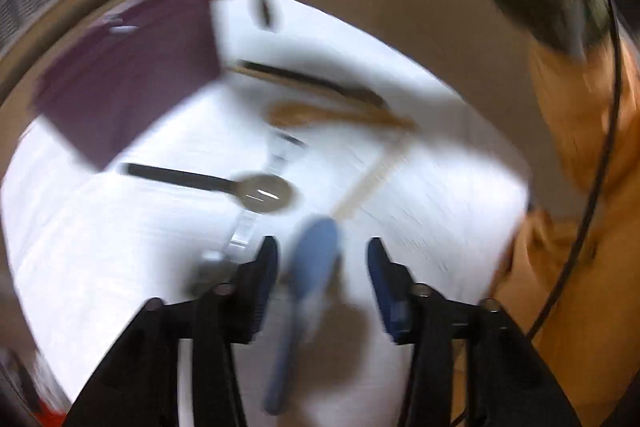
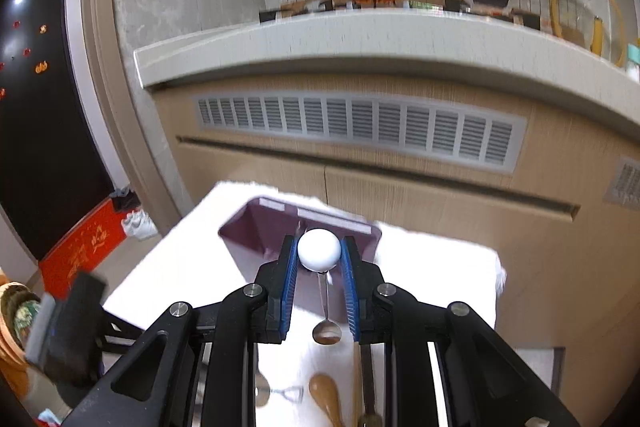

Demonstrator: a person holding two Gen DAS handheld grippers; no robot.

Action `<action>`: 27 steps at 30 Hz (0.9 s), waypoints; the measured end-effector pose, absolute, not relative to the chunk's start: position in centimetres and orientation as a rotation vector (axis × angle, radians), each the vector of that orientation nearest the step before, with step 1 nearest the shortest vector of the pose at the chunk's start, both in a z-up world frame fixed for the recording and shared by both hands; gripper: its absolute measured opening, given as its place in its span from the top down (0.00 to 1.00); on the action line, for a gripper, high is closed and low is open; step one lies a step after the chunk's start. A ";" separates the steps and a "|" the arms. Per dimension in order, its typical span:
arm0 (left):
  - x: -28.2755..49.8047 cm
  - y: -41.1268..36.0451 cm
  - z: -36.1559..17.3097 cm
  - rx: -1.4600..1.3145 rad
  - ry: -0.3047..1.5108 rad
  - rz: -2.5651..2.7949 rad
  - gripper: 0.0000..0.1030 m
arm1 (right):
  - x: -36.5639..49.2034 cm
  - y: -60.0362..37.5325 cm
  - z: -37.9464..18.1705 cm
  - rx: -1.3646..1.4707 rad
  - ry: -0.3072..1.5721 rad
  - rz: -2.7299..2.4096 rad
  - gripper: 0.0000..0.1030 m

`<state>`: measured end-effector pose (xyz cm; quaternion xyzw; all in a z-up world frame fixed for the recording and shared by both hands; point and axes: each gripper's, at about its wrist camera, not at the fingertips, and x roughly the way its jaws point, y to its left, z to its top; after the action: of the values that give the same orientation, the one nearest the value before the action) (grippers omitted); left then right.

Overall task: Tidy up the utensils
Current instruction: 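Carry the blue spoon over the caddy with the left gripper while the right gripper carries the white-knobbed spoon there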

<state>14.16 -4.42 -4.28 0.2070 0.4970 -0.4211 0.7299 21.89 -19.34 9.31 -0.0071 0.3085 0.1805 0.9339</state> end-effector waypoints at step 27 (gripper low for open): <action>17.0 -0.6 -3.1 0.137 1.015 -0.662 0.63 | 19.0 -19.0 7.2 -0.046 0.685 0.410 0.80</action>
<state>17.00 -0.57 -3.13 0.0644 0.4766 -0.3107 0.8198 19.01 -18.97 7.18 -0.0223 0.3332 0.1998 0.9212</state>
